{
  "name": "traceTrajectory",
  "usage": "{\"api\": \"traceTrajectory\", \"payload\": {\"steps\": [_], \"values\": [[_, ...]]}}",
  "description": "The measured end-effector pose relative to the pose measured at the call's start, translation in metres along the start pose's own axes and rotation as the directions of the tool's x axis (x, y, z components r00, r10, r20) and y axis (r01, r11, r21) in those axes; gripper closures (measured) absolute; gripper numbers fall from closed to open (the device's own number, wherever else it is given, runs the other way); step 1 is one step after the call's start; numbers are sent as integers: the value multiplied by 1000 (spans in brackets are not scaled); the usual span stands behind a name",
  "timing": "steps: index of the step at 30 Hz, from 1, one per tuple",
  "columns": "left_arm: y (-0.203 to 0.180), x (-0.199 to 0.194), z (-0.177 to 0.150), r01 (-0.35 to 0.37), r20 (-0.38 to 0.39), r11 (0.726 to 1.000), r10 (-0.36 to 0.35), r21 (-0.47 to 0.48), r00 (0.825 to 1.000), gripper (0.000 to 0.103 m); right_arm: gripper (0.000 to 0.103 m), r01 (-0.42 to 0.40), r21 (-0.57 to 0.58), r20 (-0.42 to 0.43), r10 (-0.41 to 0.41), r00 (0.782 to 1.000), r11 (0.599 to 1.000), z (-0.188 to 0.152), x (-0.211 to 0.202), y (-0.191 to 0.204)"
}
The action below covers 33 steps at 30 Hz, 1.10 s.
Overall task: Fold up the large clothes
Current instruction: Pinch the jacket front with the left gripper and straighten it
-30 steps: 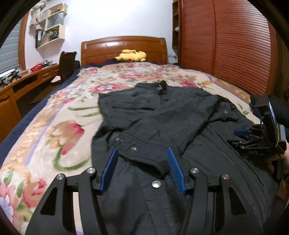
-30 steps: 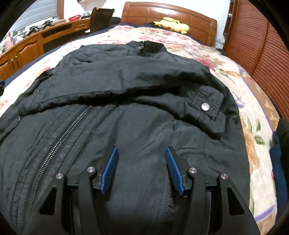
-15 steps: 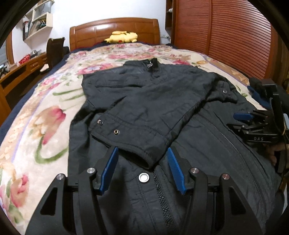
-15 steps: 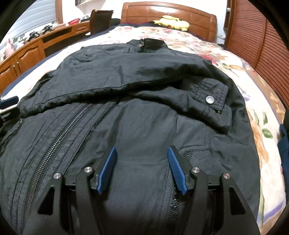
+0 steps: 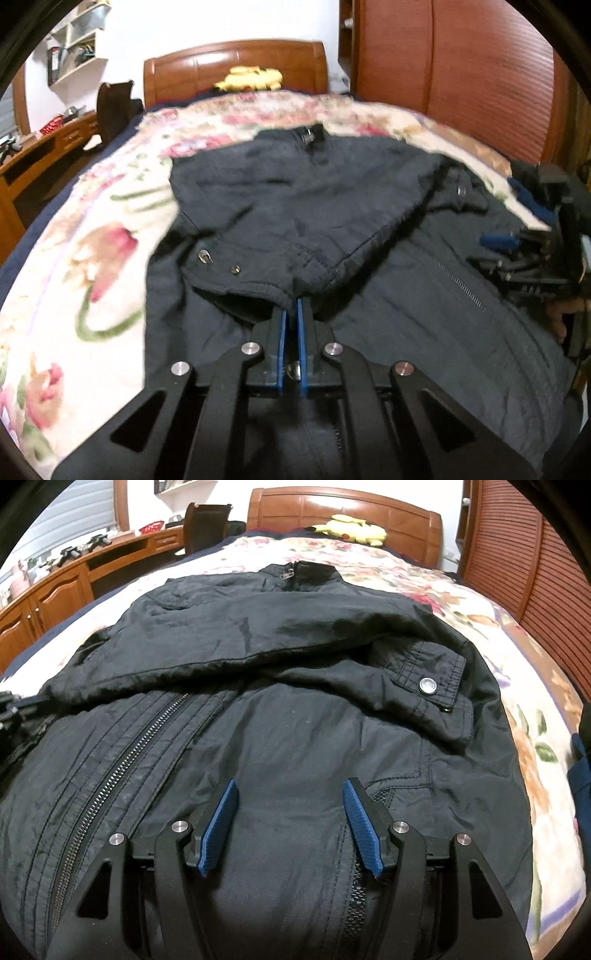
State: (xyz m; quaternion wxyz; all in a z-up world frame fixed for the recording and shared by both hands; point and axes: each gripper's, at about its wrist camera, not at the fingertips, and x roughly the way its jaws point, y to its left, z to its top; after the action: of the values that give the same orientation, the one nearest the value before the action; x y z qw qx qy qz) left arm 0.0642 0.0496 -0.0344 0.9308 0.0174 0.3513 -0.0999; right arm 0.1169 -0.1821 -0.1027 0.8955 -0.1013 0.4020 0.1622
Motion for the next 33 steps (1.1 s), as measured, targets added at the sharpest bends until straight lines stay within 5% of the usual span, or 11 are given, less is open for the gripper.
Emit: {"api": "traceTrajectory", "payload": {"steps": [16,20,26,33], "values": [[10,-17,-2,-16,56,1000,16,-11,998,95,41,-2,3,-1,2,1000,1000,0,-1,0],[11,-35,-12,-49,80,999,49,-8,996,71,41,0,2,-1,0,1000,1000,1,-1,0],[11,-61,-31,-65,90,997,67,-31,994,49,41,6,8,0,-6,1000,1000,-2,-17,-2],[8,-89,-53,-83,84,996,85,-20,993,46,41,-11,5,78,10,997,1000,-30,-79,-9]]}}
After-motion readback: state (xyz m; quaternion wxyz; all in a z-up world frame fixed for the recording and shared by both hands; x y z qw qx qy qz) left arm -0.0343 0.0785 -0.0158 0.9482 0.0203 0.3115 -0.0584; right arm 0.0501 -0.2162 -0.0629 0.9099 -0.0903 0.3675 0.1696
